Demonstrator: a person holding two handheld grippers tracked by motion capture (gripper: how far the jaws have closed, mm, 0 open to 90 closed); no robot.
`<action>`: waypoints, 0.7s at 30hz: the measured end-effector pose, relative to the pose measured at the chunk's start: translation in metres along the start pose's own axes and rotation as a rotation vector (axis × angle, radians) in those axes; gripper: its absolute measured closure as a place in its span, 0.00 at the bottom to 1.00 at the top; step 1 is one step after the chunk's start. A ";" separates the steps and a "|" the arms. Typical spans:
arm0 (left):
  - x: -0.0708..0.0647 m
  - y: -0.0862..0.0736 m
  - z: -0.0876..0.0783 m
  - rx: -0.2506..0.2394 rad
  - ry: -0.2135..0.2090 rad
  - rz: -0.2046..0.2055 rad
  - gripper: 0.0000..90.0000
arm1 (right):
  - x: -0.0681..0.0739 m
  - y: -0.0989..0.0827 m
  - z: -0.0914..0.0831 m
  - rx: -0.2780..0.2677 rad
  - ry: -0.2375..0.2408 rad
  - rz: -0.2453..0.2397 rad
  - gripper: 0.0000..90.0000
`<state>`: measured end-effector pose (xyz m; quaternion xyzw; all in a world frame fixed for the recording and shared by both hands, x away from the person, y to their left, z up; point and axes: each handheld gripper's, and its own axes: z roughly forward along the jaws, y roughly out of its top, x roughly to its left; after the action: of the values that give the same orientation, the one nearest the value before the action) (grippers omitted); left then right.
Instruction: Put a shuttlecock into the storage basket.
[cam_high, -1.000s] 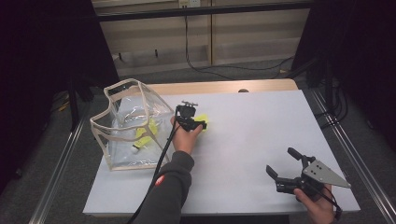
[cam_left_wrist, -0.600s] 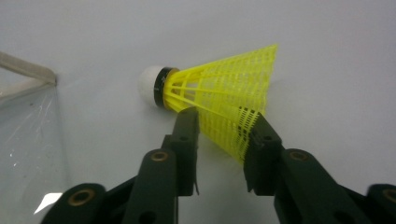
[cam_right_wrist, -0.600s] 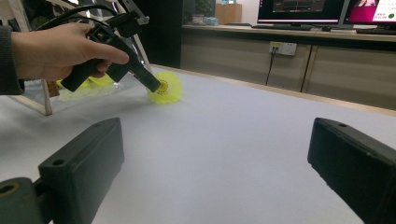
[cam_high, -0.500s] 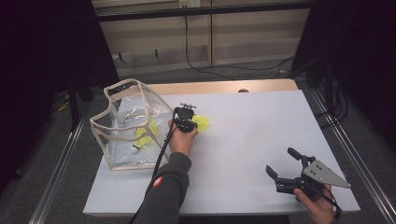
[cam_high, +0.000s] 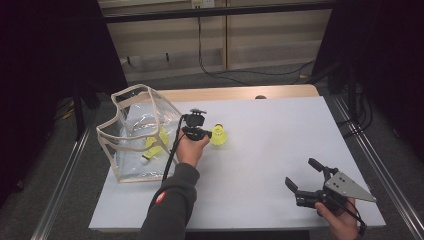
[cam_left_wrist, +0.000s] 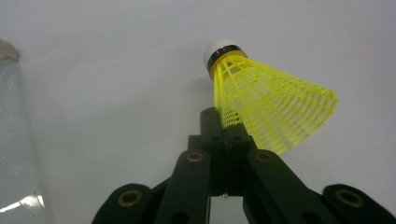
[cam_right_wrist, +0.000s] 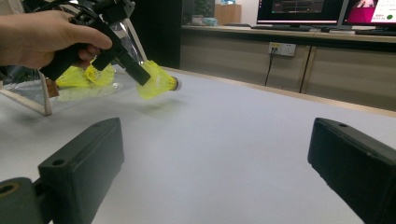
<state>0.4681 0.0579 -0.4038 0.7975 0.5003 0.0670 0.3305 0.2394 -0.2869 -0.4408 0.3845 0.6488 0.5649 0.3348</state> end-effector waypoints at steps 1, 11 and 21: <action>-0.001 0.000 -0.002 0.004 -0.010 -0.003 1.00 | 0.000 0.000 0.000 0.000 -0.001 0.002 0.04; -0.008 0.007 -0.029 0.019 -0.095 0.030 1.00 | 0.001 0.000 0.000 0.002 -0.002 -0.004 0.04; -0.020 0.016 -0.056 0.051 -0.133 0.087 1.00 | 0.001 0.000 0.000 0.003 -0.003 -0.007 0.04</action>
<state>0.4457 0.0621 -0.3462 0.8293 0.4437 0.0155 0.3393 0.2391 -0.2859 -0.4407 0.3837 0.6505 0.5621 0.3372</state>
